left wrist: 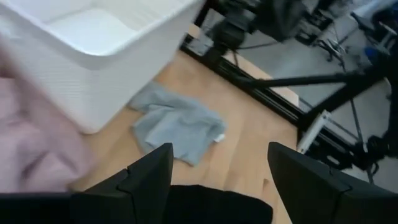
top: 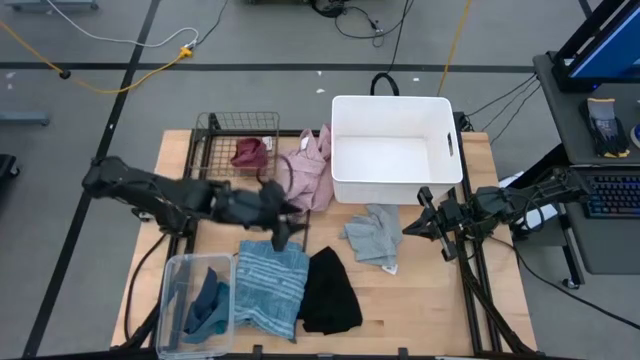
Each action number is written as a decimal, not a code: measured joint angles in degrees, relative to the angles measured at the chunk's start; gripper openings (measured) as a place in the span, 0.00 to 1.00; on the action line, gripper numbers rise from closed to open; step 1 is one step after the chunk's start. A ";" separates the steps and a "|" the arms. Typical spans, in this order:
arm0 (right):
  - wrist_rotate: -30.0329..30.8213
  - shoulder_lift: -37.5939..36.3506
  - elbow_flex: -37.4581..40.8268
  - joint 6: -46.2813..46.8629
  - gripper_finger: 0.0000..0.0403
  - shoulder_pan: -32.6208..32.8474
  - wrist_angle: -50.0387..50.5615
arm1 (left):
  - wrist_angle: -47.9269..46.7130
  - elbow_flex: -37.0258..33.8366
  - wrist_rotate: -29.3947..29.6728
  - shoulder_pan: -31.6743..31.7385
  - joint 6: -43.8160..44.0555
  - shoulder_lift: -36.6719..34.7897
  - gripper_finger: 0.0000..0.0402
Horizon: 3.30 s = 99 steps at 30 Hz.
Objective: Pick & Place Cloths
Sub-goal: Put the black underwear into the wire basket
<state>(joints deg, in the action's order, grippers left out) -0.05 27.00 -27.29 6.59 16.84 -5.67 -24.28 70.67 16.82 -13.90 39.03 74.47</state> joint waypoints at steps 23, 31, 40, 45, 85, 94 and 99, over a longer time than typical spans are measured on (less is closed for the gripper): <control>0.00 0.00 0.00 0.00 0.00 0.01 -0.03 | 9.15 -0.07 4.26 -11.46 -3.51 17.90 0.66; -0.02 0.00 0.00 0.34 0.00 0.00 -0.04 | 8.86 0.09 4.14 -9.55 -4.19 18.20 0.66; -0.02 0.00 0.00 1.75 0.00 0.00 0.02 | -6.29 11.54 -1.23 -6.09 -5.57 24.53 0.66; -0.11 0.02 0.00 1.75 0.00 0.00 0.31 | -15.86 19.27 -4.79 -4.55 -7.01 31.30 0.66; -0.20 0.08 0.00 1.70 0.00 0.01 1.26 | -19.08 22.64 -4.38 -3.35 -5.58 50.22 0.66; -0.11 0.13 0.00 1.70 0.00 0.02 1.25 | -18.03 22.97 -9.89 -3.22 -5.80 52.95 0.57; -0.07 0.15 0.00 1.70 0.00 0.02 1.26 | -16.56 22.91 -10.20 -3.22 -5.91 52.92 0.39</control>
<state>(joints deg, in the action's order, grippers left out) -0.12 27.16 -27.29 8.29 16.86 -4.41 -40.84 93.58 6.61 -17.12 33.12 127.39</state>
